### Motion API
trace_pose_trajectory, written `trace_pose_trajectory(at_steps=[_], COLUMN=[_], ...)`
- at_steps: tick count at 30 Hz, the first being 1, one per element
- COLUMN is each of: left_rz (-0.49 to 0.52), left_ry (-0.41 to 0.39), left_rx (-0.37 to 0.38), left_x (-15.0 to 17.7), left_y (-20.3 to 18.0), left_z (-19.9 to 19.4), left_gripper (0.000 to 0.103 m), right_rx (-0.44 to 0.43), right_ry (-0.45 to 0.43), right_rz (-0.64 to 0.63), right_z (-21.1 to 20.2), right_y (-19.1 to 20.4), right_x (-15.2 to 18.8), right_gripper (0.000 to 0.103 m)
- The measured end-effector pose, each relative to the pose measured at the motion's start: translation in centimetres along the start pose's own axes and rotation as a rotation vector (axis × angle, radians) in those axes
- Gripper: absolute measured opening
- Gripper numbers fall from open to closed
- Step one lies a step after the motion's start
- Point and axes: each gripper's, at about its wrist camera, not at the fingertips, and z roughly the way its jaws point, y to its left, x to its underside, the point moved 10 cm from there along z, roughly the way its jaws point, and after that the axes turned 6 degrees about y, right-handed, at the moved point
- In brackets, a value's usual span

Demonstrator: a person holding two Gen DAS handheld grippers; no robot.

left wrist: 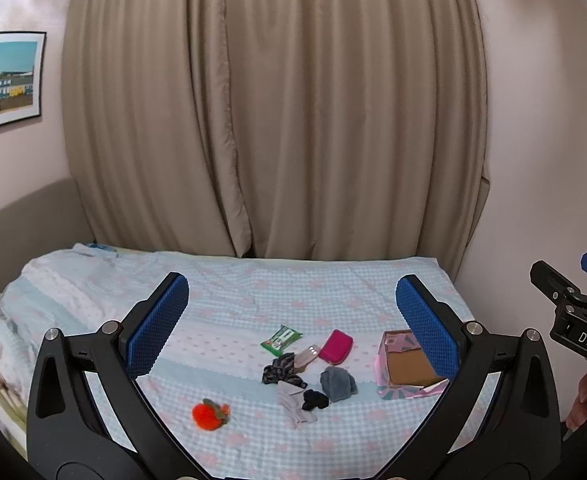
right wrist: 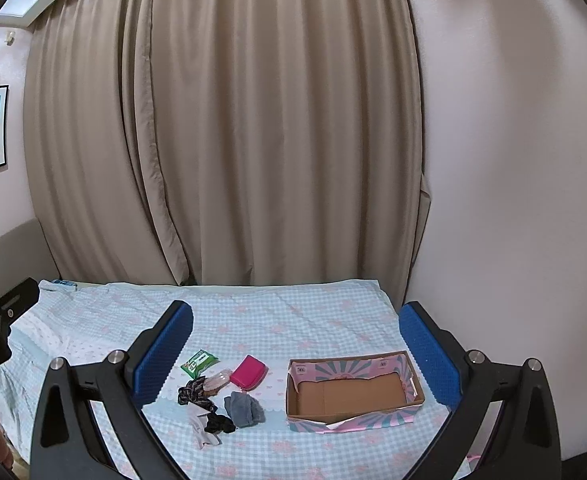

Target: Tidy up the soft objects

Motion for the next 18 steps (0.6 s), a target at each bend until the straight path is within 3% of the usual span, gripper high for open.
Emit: trace_pose_trajectory(at_steps=[18], left_rz=[0.003], left_ry=[-0.001], left_rx=[0.008], left_x=[-0.3], left_y=[-0.1], left_z=[0.1], left_gripper=[0.103], right_rx=[0.008], right_ry=[-0.013], right_rz=[-0.01], right_z=[0.4], right_y=[0.1], right_x=[0.7], right_gripper=[0.103])
